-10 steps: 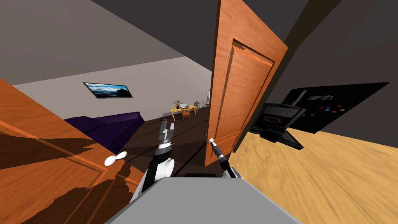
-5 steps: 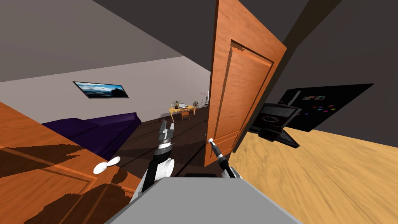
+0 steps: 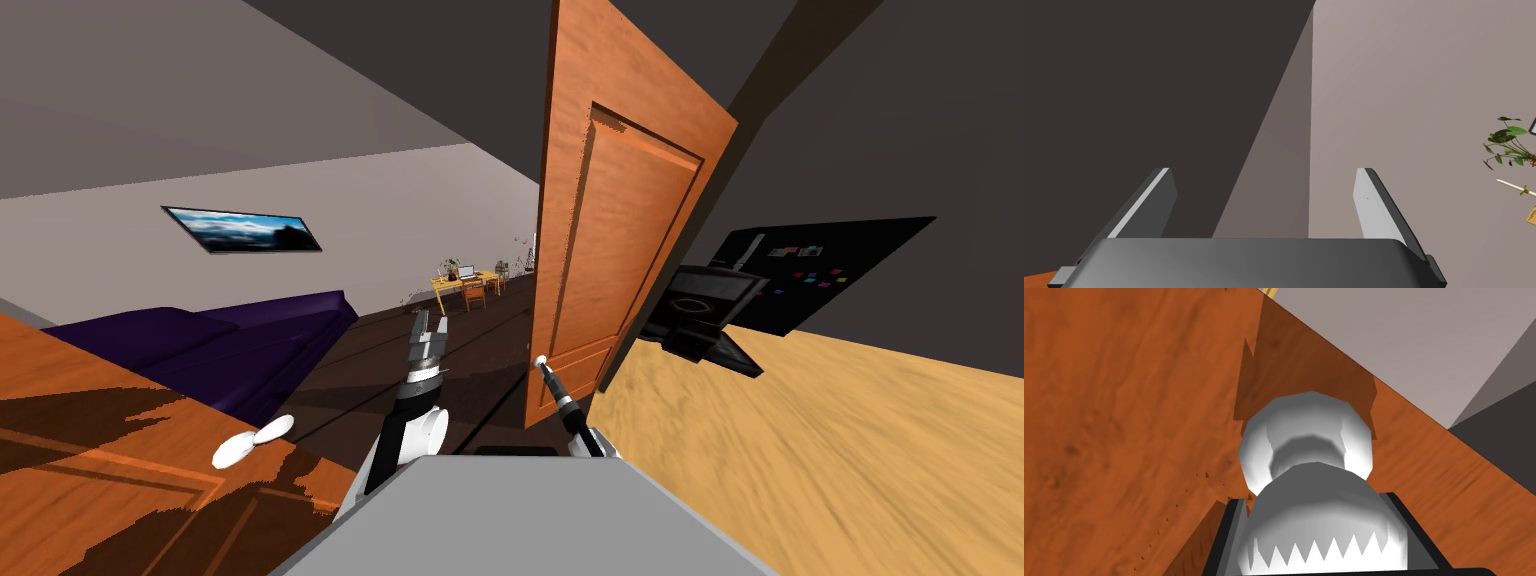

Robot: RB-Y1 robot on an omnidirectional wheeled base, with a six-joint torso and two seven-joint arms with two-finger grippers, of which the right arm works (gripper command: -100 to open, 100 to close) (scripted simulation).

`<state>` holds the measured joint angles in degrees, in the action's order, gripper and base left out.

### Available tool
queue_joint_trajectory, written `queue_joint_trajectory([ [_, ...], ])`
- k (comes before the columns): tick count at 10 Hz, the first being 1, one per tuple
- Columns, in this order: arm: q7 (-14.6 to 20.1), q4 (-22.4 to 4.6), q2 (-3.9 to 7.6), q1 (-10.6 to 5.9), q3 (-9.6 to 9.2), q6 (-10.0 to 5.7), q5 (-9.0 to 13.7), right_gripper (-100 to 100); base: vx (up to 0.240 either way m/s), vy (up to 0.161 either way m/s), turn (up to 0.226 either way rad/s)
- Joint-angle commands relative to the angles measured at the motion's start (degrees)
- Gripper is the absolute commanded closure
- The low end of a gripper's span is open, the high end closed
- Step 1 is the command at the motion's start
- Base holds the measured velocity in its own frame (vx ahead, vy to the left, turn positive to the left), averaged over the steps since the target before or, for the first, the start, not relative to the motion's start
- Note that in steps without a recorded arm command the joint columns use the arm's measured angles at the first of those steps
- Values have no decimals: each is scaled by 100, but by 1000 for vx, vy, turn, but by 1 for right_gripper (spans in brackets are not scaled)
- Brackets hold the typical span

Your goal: Push the door open

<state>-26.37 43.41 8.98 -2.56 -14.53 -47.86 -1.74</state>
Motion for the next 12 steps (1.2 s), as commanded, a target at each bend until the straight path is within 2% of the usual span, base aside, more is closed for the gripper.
queue_joint_trajectory([
  [1, 286, -58, -1, -64, -39, -20, 126, 100, 57, 32, -91],
  [4, 620, -80, -12, -88, -84, -20, 200, 100, 50, 19, -34],
  [5, 840, -102, -23, -113, -130, -20, 275, 100, 42, 10, -36],
  [6, 856, -102, -23, -113, -130, -20, 275, 100, 32, 13, -24],
  [8, 1235, -149, -47, -164, -226, -20, 431, 100, 49, 22, -73],
  [10, 1531, -172, -59, -189, -274, -21, 509, 100, 46, 19, -44],
  [11, 1568, -172, -59, -189, -274, -21, 509, 100, 37, 17, -26],
  [12, 1793, -195, -70, -215, -322, -21, 587, 100, 45, 25, -63],
])
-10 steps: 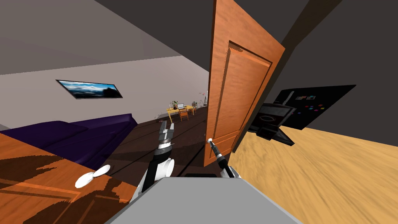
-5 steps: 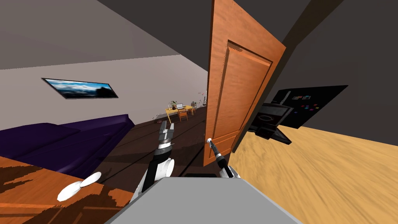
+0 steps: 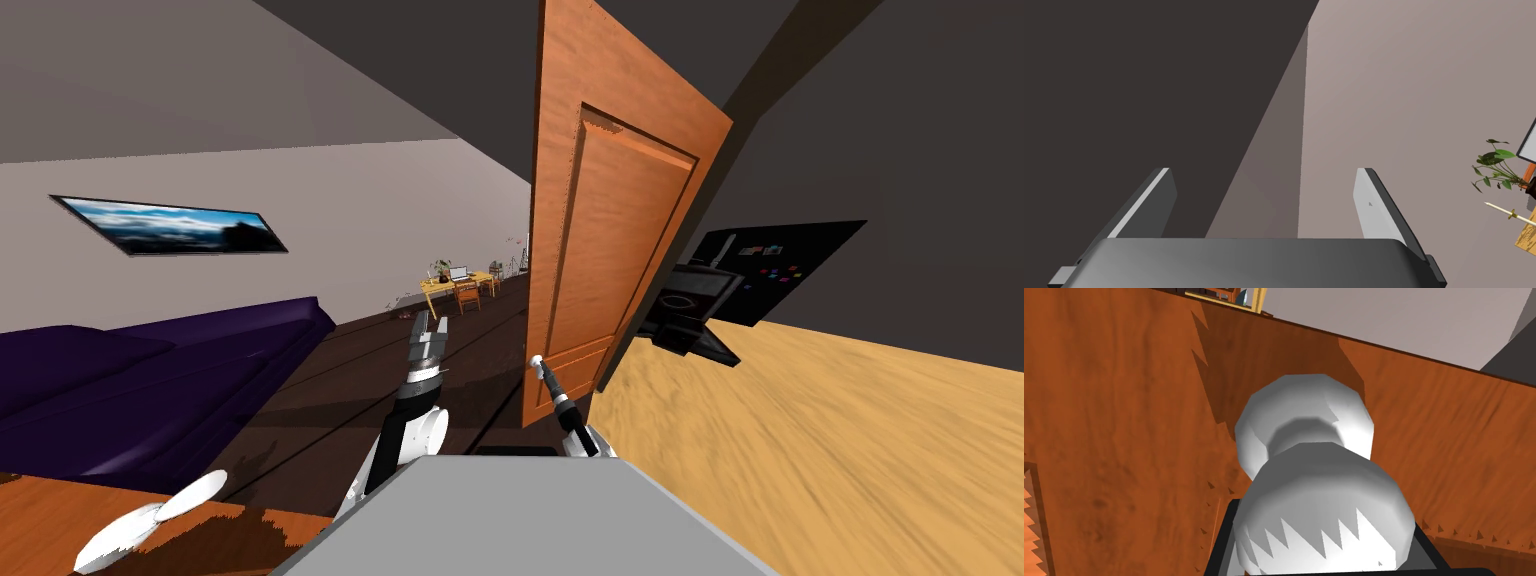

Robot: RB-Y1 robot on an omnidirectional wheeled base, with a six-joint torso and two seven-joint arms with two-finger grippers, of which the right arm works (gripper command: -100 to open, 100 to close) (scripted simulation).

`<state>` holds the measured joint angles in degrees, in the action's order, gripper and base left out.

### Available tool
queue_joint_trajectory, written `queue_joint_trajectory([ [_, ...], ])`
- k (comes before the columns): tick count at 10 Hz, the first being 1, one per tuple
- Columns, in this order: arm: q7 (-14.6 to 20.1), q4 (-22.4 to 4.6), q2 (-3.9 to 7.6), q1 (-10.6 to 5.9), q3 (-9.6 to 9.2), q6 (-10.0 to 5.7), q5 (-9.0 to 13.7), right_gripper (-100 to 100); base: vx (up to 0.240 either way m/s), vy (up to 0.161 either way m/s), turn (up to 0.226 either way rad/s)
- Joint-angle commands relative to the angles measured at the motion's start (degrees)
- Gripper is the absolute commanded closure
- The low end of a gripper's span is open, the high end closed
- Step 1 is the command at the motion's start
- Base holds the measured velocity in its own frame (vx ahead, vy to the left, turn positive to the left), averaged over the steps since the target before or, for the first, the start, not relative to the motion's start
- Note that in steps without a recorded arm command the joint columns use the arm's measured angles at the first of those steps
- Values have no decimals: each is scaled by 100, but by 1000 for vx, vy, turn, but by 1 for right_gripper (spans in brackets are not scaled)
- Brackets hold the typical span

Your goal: Push the door open

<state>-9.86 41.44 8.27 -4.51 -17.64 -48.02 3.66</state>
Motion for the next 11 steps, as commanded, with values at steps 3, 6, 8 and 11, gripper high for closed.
queue_joint_trajectory([
  [3, 582, -46, -24, -72, -109, -5, 207, 100, 56, 28, -56],
  [6, 1006, -94, -50, -124, -207, -5, 368, 100, 49, 23, -55],
  [8, 1303, -118, -63, -150, -257, -5, 448, 100, 48, 20, -44],
  [11, 1584, -142, -76, -177, -306, -5, 529, 100, 40, 23, -37],
])
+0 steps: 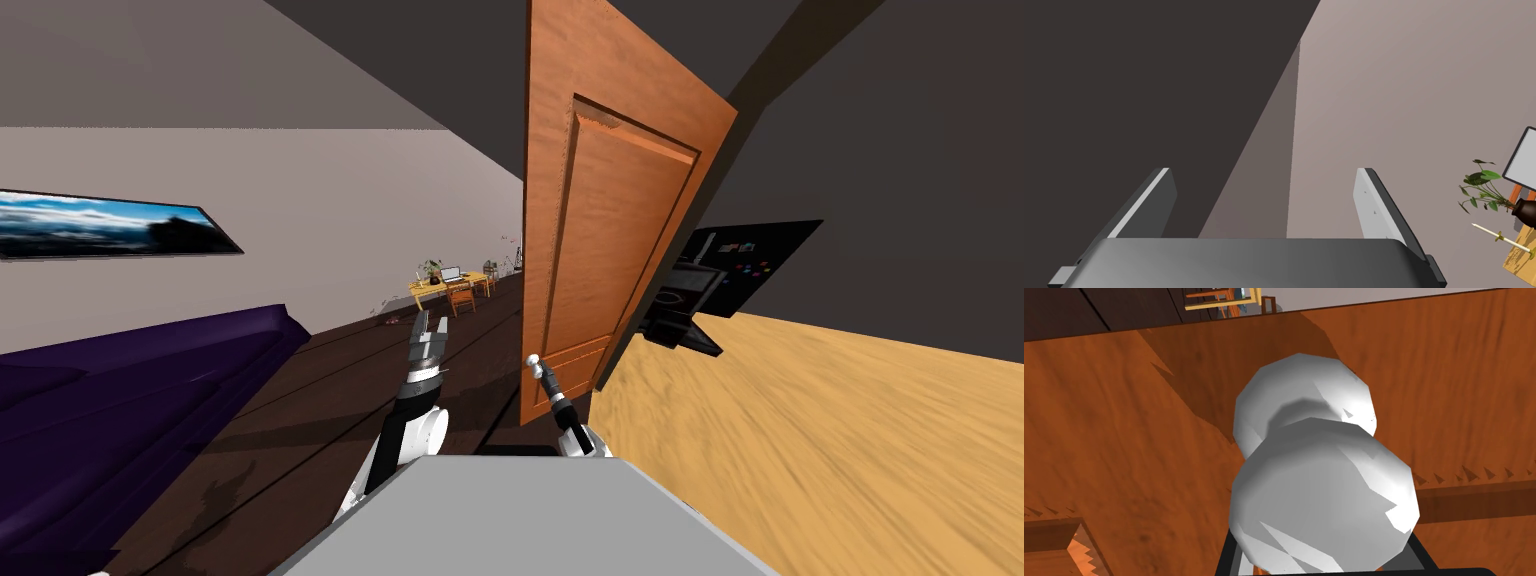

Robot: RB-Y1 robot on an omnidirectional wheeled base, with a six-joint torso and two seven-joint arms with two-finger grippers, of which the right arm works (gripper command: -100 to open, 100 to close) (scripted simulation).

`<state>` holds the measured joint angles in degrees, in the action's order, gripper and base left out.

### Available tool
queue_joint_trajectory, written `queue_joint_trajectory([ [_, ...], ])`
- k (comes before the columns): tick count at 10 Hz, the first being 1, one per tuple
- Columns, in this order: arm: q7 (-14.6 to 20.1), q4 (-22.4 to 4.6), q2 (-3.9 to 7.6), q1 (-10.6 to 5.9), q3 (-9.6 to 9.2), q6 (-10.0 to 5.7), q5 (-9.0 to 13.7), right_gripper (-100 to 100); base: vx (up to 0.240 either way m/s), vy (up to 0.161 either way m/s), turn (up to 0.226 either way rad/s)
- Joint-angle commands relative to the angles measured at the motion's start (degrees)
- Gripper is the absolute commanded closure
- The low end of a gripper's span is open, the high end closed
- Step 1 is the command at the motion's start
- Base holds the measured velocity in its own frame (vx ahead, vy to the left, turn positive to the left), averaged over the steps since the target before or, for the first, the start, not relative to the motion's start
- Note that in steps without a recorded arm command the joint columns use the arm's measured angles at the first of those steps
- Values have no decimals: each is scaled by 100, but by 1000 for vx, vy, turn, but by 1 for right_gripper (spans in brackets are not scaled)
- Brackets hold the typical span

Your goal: Push the door open

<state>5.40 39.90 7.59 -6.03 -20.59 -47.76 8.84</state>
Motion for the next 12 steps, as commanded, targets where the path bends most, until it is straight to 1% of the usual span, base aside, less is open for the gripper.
queue_joint_trajectory([
  [1, 286, -12, -21, -51, -61, -32, 92, 100, 45, 20, -64],
  [2, 297, -12, -21, -51, -61, -32, 92, 100, 40, 18, -27],
  [3, 522, -36, -34, -78, -110, -32, 172, 100, 48, 12, -49],
  [4, 535, -36, -34, -78, -110, -32, 172, 100, 33, 18, -24],
  [5, 762, -60, -48, -104, -160, -32, 253, 100, 39, 35, -57],
  [6, 903, -84, -61, -130, -209, -32, 333, 100, 52, 49, -94],
  [7, 1012, -84, -61, -130, -209, -32, 333, 100, 45, 32, -36],
  [8, 1208, -107, -75, -156, -257, -32, 412, 100, 45, 18, -50],
  [9, 1250, -107, -75, -156, -257, -32, 412, 100, 39, 14, -18],
  [10, 1475, -131, -88, -181, -305, -33, 490, 100, 41, 20, -51],
  [11, 1487, -131, -88, -181, -305, -33, 490, 100, 39, 21, -30],
  [12, 1714, -154, -102, -207, -353, -33, 569, 100, 47, 25, -52],
])
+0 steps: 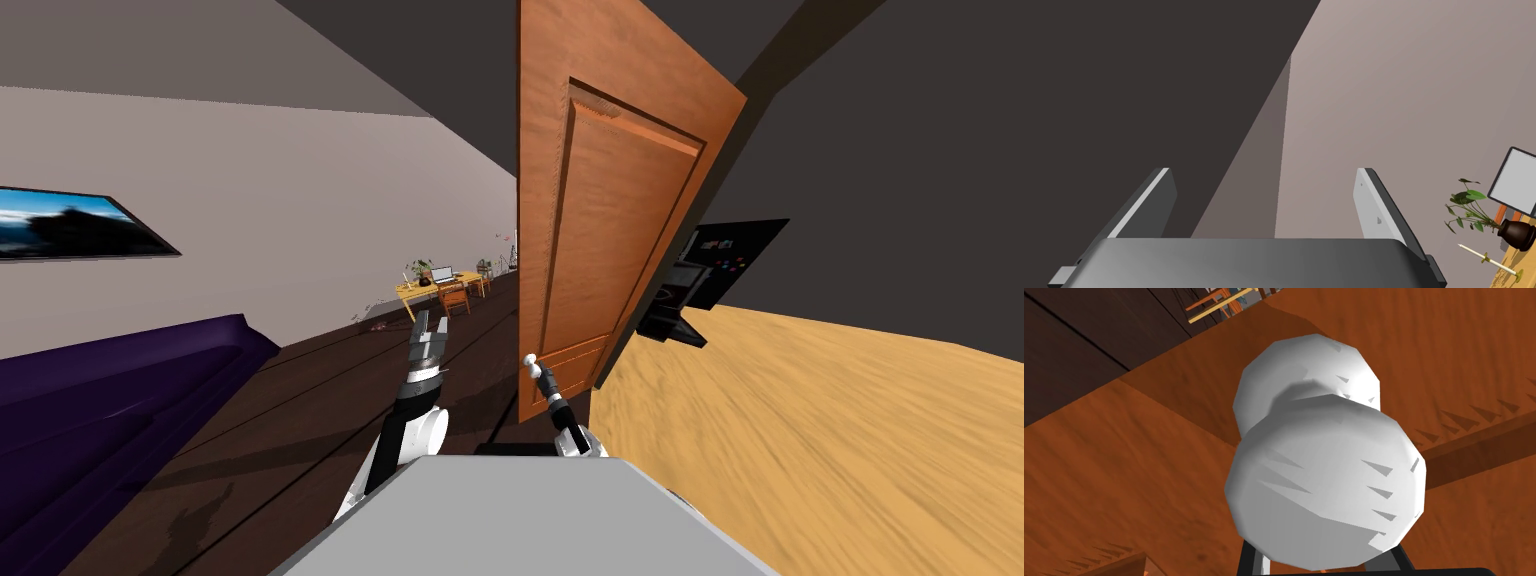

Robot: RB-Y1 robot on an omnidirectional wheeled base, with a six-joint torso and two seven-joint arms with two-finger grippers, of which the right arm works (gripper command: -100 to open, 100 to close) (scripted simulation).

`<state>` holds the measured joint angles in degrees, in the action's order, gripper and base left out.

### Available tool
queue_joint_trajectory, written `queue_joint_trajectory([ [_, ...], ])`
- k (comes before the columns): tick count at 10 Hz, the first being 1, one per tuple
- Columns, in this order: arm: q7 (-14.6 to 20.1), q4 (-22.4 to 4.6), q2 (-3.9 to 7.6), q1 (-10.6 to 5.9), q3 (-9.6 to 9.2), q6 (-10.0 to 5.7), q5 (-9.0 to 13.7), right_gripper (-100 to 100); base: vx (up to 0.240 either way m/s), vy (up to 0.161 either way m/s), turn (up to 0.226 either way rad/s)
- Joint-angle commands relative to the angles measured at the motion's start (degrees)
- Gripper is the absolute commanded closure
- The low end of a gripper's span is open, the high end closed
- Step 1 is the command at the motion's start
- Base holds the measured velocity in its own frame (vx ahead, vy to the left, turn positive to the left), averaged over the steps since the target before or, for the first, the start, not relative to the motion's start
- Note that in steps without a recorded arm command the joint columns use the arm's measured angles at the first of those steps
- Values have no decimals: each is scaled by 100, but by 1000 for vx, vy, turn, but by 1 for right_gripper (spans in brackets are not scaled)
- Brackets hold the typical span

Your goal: Push the door open

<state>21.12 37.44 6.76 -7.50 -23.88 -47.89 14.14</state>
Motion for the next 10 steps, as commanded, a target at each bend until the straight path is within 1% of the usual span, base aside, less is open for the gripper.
queue_joint_trajectory([
  [1, 286, 69, -33, -85, -72, -19, 117, 100, 55, 43, -79],
  [2, 390, 69, -33, -85, -72, -19, 117, 100, 45, 33, -43],
  [3, 390, 69, -33, -85, -72, -19, 117, 100, 23, 9, 9],
  [4, 620, 46, -46, -110, -120, -20, 195, 100, 37, 20, -40],
  [5, 769, 24, -60, -135, -166, -20, 271, 100, 58, 45, -81],
  [6, 863, 24, -60, -135, -166, -20, 271, 100, 38, 32, -35],
  [7, 863, 24, -60, -135, -166, -20, 271, 100, 13, 6, 8],
  [8, 1097, 2, -74, -159, -211, -20, 344, 100, 25, 12, -34],
  [9, 1242, -20, -88, -183, -256, -20, 418, 100, 60, 27, -94],
  [10, 1332, -20, -88, -183, -256, -20, 418, 100, 42, 31, -31],
])
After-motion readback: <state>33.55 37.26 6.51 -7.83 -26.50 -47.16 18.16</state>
